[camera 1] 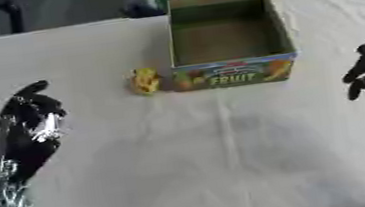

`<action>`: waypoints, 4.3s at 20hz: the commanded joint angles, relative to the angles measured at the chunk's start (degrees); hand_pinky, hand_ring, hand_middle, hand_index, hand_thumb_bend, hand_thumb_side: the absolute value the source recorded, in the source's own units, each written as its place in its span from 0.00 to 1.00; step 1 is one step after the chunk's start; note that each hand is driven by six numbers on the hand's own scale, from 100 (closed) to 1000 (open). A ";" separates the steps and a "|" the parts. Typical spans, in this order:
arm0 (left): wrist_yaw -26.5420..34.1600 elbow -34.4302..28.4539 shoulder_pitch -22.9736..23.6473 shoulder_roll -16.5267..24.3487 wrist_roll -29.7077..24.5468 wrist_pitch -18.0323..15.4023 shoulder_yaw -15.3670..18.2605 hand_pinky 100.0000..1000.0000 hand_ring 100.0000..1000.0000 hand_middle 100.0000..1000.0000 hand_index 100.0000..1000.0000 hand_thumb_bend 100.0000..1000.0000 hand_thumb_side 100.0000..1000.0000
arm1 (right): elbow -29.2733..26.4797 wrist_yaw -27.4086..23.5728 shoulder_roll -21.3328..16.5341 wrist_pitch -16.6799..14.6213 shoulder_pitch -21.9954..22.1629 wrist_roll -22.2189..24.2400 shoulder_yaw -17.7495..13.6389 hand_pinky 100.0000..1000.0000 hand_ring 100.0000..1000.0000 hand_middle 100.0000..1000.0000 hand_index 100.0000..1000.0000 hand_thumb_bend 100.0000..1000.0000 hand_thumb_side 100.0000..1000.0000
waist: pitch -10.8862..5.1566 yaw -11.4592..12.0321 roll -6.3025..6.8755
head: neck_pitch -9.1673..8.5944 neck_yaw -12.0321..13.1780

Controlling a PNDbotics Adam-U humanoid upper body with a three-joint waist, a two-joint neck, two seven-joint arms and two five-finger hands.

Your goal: Pick up objects on the table and place them in the box.

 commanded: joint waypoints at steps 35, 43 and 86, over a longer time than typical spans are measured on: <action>-28.69 47.65 -44.43 15.84 -21.75 -11.79 -16.44 0.62 0.60 0.60 0.83 0.29 0.15 | -0.44 0.56 -1.26 0.73 0.05 1.56 1.17 0.34 0.50 0.44 0.64 0.00 0.67 | -2.01 -4.74 1.74 | -0.20 1.52; -30.97 52.89 -45.58 12.86 -23.83 -13.90 -15.56 0.62 0.59 0.60 0.83 0.28 0.15 | -0.42 0.61 -1.24 0.86 -0.24 1.92 1.48 0.34 0.50 0.44 0.64 0.00 0.67 | -1.80 -5.87 2.07 | -0.41 2.18; -40.83 45.46 -48.86 13.26 -7.18 -12.54 -12.18 0.11 0.02 0.00 0.19 0.00 0.10 | -0.27 0.65 -1.21 0.65 -0.03 2.21 1.55 0.33 0.50 0.44 0.64 0.00 0.67 | -1.98 -6.57 1.77 | -0.75 2.18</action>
